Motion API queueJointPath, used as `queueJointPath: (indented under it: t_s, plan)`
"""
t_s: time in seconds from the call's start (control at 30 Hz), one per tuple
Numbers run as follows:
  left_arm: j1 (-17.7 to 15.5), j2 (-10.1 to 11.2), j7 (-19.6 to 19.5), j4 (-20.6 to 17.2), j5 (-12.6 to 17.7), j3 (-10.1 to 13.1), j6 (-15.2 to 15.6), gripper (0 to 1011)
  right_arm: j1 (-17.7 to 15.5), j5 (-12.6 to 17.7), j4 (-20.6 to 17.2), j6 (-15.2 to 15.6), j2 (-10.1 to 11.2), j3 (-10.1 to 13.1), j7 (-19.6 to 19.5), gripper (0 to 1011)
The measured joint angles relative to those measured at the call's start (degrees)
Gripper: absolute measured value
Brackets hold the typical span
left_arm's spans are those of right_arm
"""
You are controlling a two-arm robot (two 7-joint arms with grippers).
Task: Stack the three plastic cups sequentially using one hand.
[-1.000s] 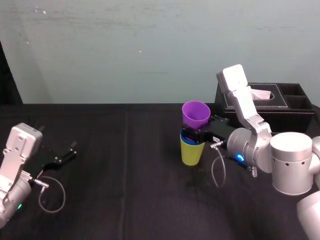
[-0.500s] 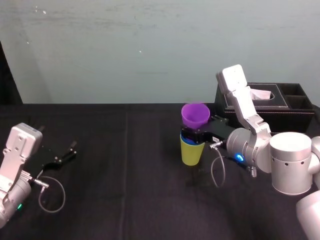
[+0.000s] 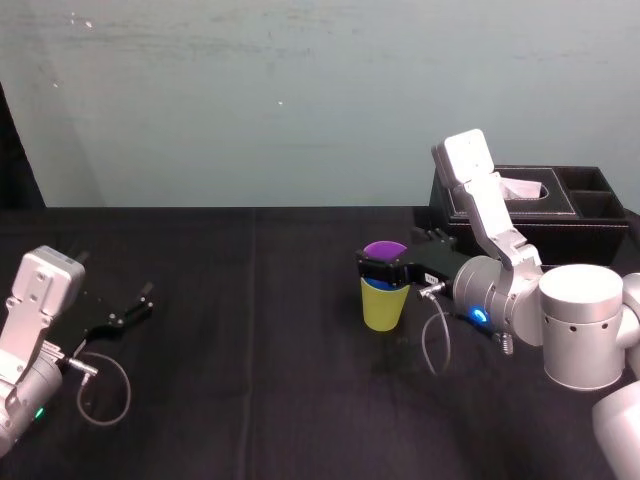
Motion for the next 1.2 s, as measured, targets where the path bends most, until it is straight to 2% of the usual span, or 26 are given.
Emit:
queueJointPath:
  t_s: [0.33, 0.53, 0.87, 1.0, 1.13, 1.2]
  plan:
    - [0.00, 0.00, 0.00, 0.00, 0.00, 0.00, 0.00, 1000, -0.42, -0.02, -0.35, -0.76, 0.05, 0.14, -0.01, 1003]
    - [0.00, 0.00, 0.00, 0.00, 0.00, 0.00, 0.00, 1000, -2.32, 0.00, -1.44, -4.43, 0.35, 1.05, -0.17, 1003]
    - [0.00, 0.00, 0.00, 0.00, 0.00, 0.00, 0.00, 1000, -7.48, -0.49, -3.18, -14.00, 0.54, 2.18, -2.77, 1003]
    - [0.00, 0.00, 0.00, 0.00, 0.00, 0.00, 0.00, 1000, -9.74, -1.94, -3.20, -19.03, 0.18, 2.27, -4.74, 1003]
    - [0.00, 0.00, 0.00, 0.00, 0.00, 0.00, 0.00, 1000, -12.37, -4.35, -2.64, -25.40, -0.69, 2.91, -7.92, 1003]
    - [0.00, 0.00, 0.00, 0.00, 0.00, 0.00, 0.00, 1000, -13.02, -4.85, -2.37, -26.85, -1.06, 3.32, -8.83, 1003]
